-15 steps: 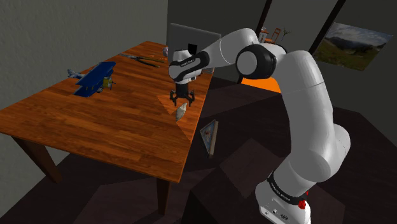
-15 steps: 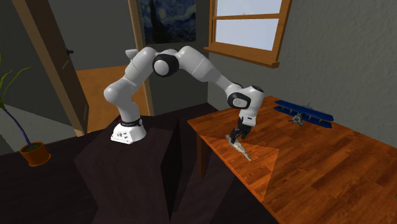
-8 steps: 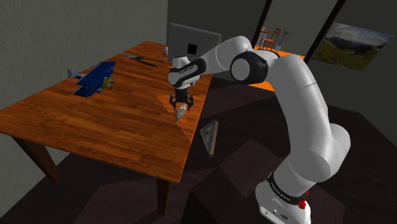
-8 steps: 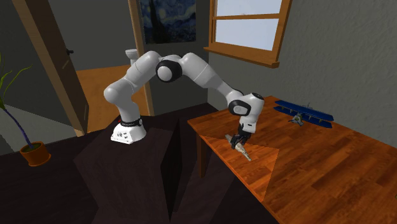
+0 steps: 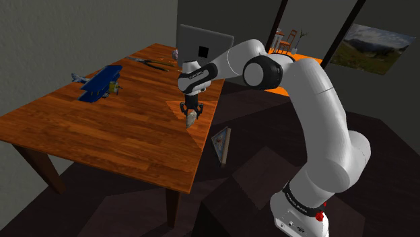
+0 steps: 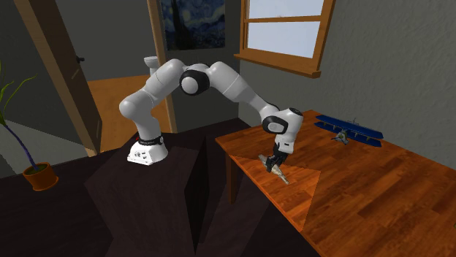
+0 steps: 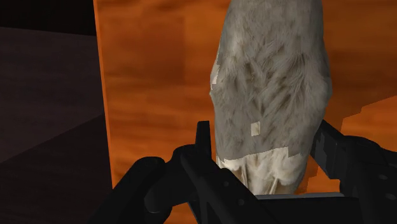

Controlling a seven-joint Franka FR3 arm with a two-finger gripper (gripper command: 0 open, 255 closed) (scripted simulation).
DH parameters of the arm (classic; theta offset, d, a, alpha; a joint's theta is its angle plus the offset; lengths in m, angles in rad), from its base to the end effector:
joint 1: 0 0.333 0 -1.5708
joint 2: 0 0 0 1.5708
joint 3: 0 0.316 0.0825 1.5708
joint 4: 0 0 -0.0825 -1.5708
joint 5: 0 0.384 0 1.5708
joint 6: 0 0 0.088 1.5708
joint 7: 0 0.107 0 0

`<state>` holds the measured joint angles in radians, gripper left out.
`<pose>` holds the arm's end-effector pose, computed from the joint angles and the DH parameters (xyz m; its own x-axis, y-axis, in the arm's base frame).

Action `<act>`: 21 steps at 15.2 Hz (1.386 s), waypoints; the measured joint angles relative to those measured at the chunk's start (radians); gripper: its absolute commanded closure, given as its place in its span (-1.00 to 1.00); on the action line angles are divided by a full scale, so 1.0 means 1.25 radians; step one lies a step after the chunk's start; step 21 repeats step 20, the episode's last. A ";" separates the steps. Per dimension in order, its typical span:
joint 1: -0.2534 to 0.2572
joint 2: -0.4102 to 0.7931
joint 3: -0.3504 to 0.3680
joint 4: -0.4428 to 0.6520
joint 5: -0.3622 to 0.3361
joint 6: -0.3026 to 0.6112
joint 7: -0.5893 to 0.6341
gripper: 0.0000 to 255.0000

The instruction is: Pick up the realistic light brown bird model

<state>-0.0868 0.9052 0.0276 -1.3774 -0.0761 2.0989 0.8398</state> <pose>0.7095 -0.0493 0.1538 0.6412 -0.7614 -0.0952 -0.7451 -0.6475 0.1600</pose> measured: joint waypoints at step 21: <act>-0.001 -0.103 0.003 -0.014 0.004 -0.089 -0.004 1.00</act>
